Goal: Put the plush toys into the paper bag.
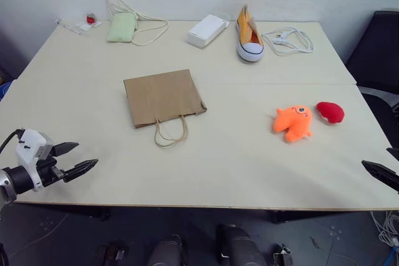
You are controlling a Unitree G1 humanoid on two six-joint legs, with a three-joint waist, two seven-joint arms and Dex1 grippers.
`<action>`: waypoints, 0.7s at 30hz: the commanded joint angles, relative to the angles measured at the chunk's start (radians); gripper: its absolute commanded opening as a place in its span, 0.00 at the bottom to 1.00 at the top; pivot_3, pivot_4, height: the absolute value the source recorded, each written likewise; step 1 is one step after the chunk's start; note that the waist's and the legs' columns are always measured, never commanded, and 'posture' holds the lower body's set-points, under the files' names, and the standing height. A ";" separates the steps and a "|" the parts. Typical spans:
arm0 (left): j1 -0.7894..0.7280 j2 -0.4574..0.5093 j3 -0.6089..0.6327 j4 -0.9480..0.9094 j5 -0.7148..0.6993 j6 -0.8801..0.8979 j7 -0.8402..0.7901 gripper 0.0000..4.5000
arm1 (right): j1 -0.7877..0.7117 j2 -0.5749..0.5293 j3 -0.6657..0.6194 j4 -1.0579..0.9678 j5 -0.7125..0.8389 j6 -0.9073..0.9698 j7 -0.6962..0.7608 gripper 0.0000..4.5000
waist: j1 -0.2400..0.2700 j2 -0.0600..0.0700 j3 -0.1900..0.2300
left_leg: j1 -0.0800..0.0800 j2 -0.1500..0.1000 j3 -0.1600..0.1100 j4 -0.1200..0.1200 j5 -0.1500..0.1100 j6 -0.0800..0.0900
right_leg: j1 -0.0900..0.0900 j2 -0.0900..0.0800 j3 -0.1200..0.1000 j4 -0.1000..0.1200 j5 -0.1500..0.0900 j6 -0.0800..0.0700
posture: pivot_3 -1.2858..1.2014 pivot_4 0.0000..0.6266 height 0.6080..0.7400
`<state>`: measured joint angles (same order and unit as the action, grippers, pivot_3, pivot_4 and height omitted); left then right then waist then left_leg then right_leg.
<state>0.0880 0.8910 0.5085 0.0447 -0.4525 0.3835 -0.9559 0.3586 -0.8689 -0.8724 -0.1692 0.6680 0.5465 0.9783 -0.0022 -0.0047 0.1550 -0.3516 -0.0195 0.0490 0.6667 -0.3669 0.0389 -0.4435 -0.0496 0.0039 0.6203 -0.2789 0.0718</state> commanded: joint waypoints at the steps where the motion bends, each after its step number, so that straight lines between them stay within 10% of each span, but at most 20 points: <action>1: -0.005 0.018 0.022 -0.024 0.007 -0.026 -0.002 1.00 | -0.007 0.003 -0.015 -0.042 0.007 0.003 -0.018 0.99 | 0.000 0.000 0.000 | 0.000 0.000 0.000 0.000 0.000 0.000 | 0.000 0.000 0.000 0.000 0.000 0.000 | 0.52 0.24 1.00; 21: -0.231 0.035 -0.172 -0.080 0.026 -0.044 -0.063 1.00 | -0.055 -0.003 0.033 -0.276 0.104 0.096 -0.094 0.99 | 0.002 0.000 0.000 | 0.000 0.000 0.000 0.001 0.001 -0.001 | 0.000 0.000 0.000 0.002 0.000 0.000 | 0.52 0.24 1.00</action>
<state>-0.1051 0.8954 0.3705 0.0050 -0.4360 0.3708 -0.9807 0.3194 -0.8511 -0.8524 -0.3652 0.7182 0.6173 0.8905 -0.0005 -0.0050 0.1548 -0.3514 -0.0197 0.0489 0.6682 -0.3660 0.0379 -0.4435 -0.0494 0.0035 0.6236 -0.2787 0.0721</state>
